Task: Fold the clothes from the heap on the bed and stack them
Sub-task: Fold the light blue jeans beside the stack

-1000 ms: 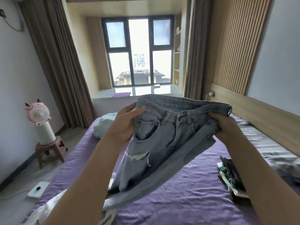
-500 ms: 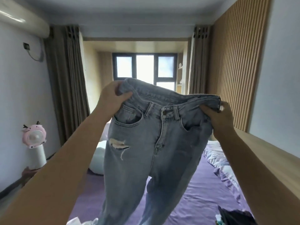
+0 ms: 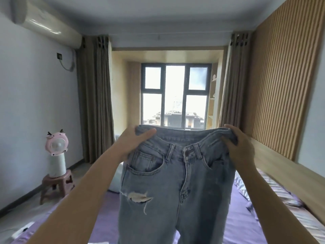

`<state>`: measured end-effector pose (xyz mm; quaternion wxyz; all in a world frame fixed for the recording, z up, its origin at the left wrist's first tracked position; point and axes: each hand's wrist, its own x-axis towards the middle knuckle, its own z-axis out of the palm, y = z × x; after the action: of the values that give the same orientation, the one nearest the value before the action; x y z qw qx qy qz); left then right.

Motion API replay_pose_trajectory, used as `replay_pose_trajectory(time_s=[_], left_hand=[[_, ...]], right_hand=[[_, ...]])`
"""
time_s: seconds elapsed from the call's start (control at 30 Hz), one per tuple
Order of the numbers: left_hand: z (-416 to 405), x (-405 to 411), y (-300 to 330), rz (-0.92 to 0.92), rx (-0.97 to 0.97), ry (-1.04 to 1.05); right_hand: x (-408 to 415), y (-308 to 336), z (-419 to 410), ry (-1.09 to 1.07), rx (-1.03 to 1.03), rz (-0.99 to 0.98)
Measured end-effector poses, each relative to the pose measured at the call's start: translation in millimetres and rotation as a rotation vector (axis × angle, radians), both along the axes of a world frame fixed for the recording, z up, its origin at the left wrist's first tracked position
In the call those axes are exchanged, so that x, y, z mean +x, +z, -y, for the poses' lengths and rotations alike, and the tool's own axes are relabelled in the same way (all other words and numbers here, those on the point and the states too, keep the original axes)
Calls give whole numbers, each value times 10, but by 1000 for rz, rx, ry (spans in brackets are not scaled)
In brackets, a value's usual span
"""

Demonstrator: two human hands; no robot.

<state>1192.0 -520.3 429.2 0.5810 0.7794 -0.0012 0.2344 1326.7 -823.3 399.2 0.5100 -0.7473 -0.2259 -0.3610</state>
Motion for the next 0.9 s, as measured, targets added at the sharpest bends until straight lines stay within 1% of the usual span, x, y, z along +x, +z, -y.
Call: replay_pose_trajectory(time_s=[0.03, 0.07, 0.1, 0.13, 0.17, 0.23, 0.3, 0.37, 0.47, 0.53, 0.57, 0.67, 0.73, 0.83, 0.9], left_hand=[[-23, 34, -16, -37, -68, -172], [-53, 63, -47, -68, -73, -293], [-74, 92, -87, -90, -60, -371], [-84, 130, -131, -106, -36, -396], [-78, 174, -160, -112, -21, -362], [-32, 273, -159, -91, -52, -188], [35, 358, -47, -18, -91, -44], [102, 412, 204, 76, -72, 18], [180, 412, 727, 253, 20, 57], [220, 366, 1031, 354, 158, 125], [233, 338, 1126, 374, 219, 168], [209, 302, 1102, 316, 369, 317], [143, 300, 875, 225, 420, 364], [18, 309, 415, 76, 387, 374], [-79, 318, 87, -36, 343, 352]], right_hand=[[71, 11, 28, 19, 74, -59], [147, 6, 59, 26, 142, -124], [214, -10, 90, 11, 178, -170], [278, -45, 123, -20, 176, -186], [332, -87, 157, -44, 155, -183], [422, -124, 211, -65, 96, -147], [492, -59, 257, -70, 57, -104], [535, 136, 278, -53, 83, -60], [522, 589, 294, -8, 199, 57], [479, 867, 306, 5, 256, 109], [457, 954, 314, 16, 283, 109], [393, 925, 299, 53, 354, 10], [385, 705, 256, 8, 293, -50], [359, 267, 126, -34, 174, -151], [289, -23, 31, -14, 128, -273]])
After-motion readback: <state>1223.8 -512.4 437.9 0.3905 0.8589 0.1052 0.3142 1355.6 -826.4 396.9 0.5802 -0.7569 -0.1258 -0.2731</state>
